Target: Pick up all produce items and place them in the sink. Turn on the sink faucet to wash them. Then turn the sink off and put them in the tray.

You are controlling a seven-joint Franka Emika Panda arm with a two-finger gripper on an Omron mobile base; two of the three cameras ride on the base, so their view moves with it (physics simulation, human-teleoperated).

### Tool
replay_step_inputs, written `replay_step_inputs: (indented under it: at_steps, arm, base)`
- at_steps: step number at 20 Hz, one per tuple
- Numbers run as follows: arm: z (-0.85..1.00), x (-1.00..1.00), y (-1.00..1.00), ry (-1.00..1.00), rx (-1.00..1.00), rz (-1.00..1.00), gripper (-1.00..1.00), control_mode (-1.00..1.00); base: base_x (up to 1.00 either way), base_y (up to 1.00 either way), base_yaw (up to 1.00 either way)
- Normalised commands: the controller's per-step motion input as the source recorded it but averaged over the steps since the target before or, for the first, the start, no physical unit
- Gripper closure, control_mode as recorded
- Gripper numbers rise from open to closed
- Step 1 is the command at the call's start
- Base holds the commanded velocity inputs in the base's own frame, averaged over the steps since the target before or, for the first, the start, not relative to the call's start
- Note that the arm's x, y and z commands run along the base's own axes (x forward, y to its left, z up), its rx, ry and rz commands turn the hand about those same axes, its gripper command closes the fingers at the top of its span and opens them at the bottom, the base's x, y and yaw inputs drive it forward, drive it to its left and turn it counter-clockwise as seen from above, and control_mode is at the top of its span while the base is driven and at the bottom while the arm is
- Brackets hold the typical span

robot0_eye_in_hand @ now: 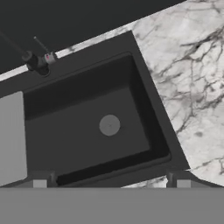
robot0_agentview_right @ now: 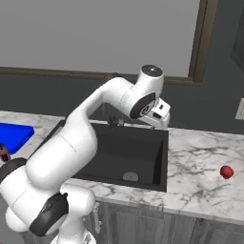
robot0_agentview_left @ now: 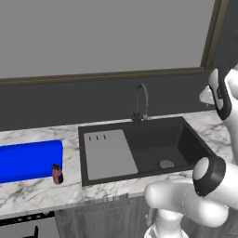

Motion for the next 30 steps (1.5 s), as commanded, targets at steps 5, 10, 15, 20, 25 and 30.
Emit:
replay_step_inputs:
  at_steps: [5,10,15,20,25,30]
  arm:
    - [-0.08,0.0,-1.0,0.07,0.11,-0.17,-1.0,-1.0]
    - [-0.09,0.03,-0.94,0.1,0.1,-0.16,-1.0,-1.0]
    - [-0.07,0.12,-0.67,0.06,0.01,-0.05,-1.0,-1.0]
    - [-0.07,0.24,-0.68,0.06,0.01,-0.06,-1.0,-1.0]
    - [-0.44,0.19,-0.55,0.06,0.0,-0.08,-1.0,-1.0]
    - [-0.47,0.11,-0.47,0.03,0.0,-0.07,-1.0,-1.0]
  base:
    - [0.0,0.0,0.0]
    - [0.0,0.0,0.0]
    - [0.0,0.0,0.0]
    - [0.0,0.0,0.0]
    - [0.0,0.0,0.0]
    - [0.0,0.0,0.0]
